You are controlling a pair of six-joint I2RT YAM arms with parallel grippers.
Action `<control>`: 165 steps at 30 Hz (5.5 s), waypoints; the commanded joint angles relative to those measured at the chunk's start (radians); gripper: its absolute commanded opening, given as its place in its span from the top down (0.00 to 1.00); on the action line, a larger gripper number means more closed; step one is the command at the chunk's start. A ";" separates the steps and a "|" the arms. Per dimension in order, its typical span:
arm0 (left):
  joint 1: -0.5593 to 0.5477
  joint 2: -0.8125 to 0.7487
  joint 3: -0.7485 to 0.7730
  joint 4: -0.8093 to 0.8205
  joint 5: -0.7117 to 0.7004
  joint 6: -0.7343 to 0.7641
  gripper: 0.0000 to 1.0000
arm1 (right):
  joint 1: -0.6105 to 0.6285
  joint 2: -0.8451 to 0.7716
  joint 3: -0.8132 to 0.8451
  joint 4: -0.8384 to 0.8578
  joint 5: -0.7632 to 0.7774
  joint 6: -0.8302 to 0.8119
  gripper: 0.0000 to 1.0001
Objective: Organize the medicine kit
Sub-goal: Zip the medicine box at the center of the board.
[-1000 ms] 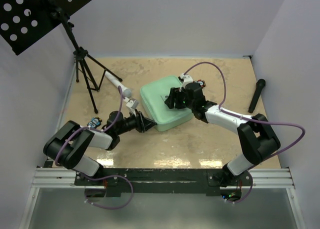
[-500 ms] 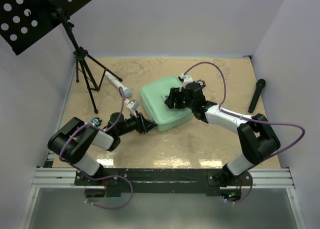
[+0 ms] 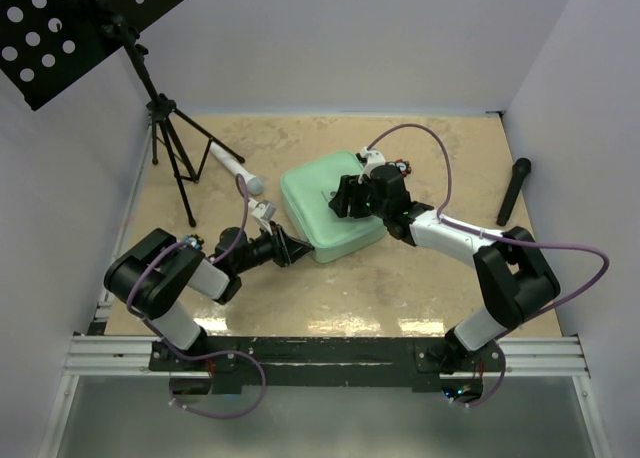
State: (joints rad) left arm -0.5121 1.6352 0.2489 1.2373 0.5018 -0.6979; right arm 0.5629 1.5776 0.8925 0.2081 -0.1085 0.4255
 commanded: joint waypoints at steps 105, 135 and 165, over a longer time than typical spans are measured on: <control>0.073 0.222 0.237 0.662 0.354 -0.272 0.32 | 0.022 0.029 -0.038 -0.021 -0.072 -0.014 0.37; 0.027 0.267 0.323 0.662 0.435 -0.281 0.33 | 0.023 0.053 -0.041 -0.010 -0.085 -0.007 0.37; 0.004 0.221 0.236 0.662 0.271 -0.063 0.32 | 0.022 0.004 -0.033 -0.064 -0.066 0.021 0.37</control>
State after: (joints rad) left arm -0.5011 1.8862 0.4908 1.2755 0.8368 -0.8413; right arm 0.5705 1.5902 0.8749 0.2596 -0.1337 0.4206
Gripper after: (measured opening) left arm 0.680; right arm 0.629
